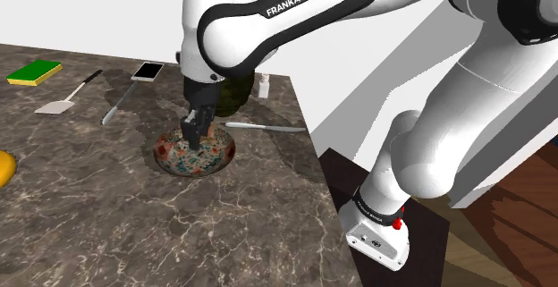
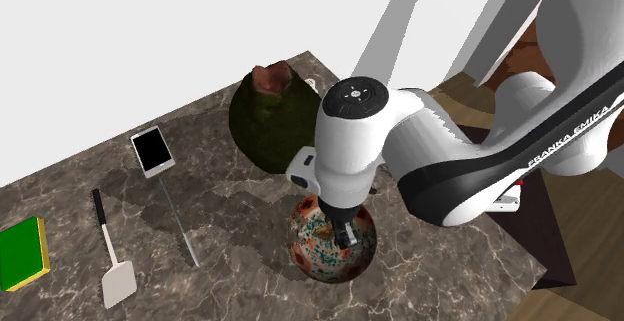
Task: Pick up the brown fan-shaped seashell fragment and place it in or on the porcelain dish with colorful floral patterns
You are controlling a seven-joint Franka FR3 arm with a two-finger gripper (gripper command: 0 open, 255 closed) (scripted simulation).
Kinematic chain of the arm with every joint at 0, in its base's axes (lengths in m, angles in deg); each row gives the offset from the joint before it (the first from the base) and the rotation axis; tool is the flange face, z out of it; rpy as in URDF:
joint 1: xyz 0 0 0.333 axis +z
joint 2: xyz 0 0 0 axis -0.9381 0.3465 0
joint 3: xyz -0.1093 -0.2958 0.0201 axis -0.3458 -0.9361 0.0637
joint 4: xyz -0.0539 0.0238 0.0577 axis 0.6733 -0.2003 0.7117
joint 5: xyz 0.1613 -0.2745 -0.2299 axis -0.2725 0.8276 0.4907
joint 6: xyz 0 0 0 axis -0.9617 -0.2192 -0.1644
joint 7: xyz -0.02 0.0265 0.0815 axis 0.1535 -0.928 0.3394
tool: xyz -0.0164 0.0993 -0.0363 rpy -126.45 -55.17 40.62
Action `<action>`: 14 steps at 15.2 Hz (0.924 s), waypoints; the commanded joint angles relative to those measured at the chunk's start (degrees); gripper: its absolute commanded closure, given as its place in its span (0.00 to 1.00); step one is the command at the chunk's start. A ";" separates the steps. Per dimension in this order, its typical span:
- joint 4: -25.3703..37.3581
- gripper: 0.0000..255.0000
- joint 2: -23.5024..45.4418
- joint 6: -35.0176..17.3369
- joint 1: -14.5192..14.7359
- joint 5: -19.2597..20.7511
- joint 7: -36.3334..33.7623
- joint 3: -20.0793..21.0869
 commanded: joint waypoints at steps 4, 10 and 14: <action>-0.35 1.00 0.30 -0.69 0.05 -0.02 0.00 0.07; -0.35 0.00 0.29 -0.68 0.05 -0.02 0.00 0.07; 0.55 0.00 -0.77 1.29 -0.10 0.00 0.04 -0.15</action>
